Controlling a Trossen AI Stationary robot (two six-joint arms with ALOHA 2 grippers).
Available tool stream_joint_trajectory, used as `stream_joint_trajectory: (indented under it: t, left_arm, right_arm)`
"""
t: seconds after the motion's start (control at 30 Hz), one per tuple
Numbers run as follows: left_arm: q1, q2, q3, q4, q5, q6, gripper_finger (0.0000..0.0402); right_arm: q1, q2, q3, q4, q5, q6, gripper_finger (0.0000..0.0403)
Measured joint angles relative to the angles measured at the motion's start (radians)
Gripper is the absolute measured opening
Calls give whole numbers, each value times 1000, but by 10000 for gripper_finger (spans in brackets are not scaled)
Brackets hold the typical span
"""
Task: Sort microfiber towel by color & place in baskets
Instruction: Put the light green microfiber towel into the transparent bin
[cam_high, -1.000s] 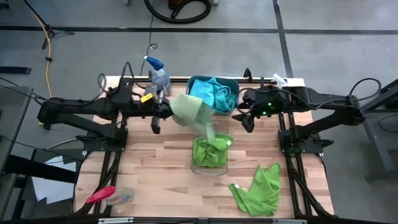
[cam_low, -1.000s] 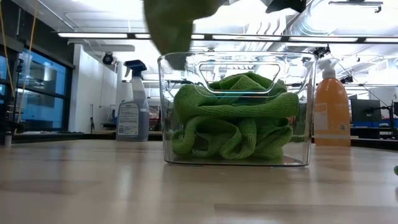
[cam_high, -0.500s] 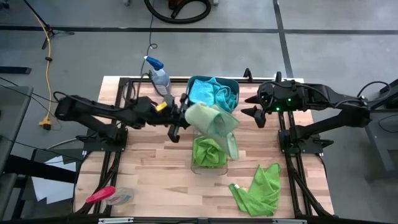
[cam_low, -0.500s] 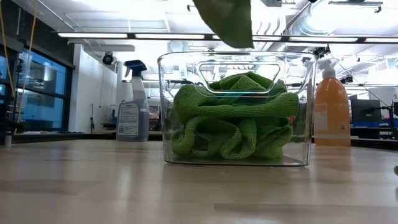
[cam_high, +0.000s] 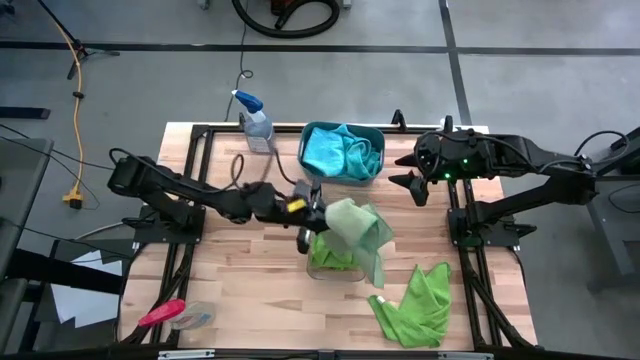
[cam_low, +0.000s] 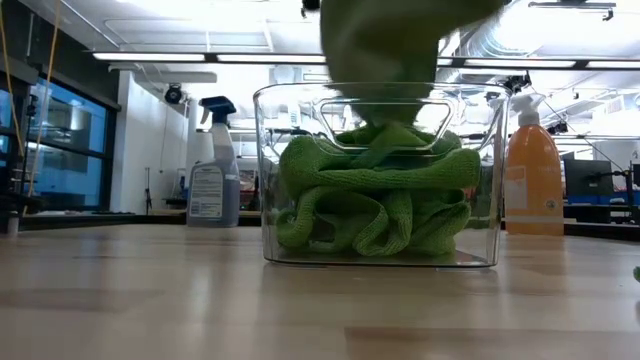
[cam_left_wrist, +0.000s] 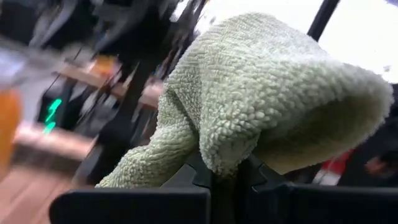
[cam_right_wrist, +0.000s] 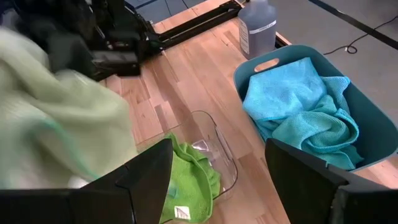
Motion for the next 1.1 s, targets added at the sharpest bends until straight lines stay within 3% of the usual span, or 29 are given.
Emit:
stream_joint_trajectory:
  t: [0.43, 0.6, 0.77, 1.1]
  left_arm:
    - [6, 9, 0, -597, -211, -20, 3]
    - [32, 24, 0, -714, -203, 22, 3]
    - [75, 25, 24, -834, -63, -16, 3]
    - [113, 66, 275, -1247, -46, 204, 1]
  right_arm:
    - [0, 0, 0, -20, 0, 26, 256]
    - [0, 0, 0, -19, 28, 24, 256]
    - [0, 0, 0, -19, 53, 25, 256]
    - [0, 0, 0, -19, 53, 26, 256]
